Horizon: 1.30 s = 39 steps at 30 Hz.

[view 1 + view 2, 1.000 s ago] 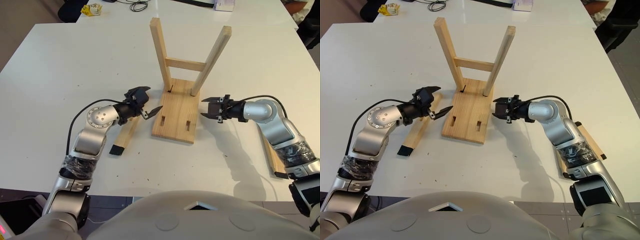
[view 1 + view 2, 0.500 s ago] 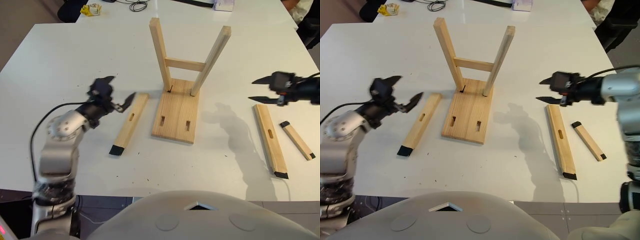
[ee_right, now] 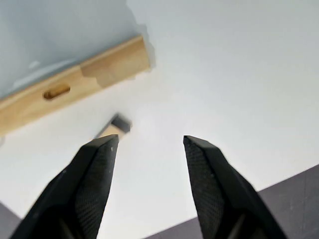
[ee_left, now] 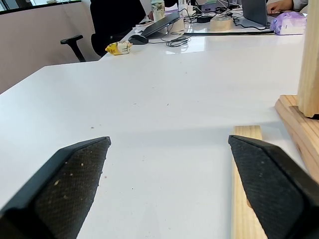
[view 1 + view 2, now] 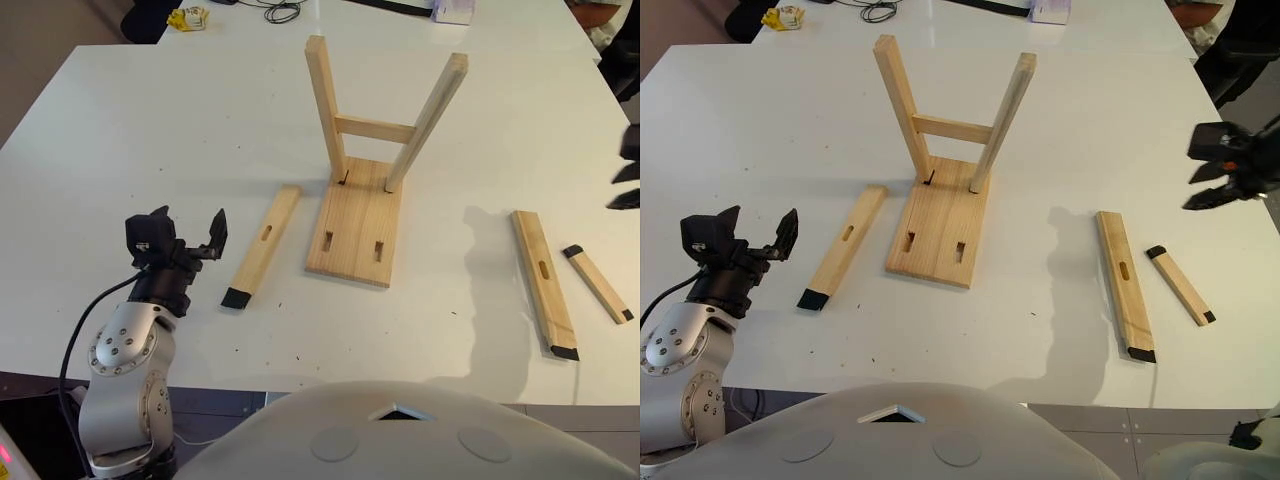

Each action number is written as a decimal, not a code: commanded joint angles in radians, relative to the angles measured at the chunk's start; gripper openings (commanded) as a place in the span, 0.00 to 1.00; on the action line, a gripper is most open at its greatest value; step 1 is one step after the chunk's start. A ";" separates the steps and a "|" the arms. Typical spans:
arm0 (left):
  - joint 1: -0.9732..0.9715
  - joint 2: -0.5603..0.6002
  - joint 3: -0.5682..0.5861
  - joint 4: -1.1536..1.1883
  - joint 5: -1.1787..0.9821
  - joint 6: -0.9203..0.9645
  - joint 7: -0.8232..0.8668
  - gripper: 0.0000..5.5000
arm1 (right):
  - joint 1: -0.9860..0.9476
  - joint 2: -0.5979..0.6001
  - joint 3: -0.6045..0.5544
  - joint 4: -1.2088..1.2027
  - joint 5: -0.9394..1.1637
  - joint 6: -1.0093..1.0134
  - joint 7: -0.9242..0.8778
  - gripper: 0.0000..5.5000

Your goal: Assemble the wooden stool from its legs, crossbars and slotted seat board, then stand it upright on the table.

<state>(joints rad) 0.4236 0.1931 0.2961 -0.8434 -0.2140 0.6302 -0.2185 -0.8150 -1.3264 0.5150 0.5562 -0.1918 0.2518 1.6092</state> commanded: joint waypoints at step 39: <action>0.019 0.037 -0.149 -0.018 0.018 -0.029 0.018 0.80 | 0.434 -0.005 0.002 -0.039 0.189 0.200 -0.110 0.44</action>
<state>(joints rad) 0.4472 0.2216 0.1521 -0.8600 -0.1929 0.6037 -0.1975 -0.3909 -1.3496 0.5501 0.5139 0.0189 0.4709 1.5208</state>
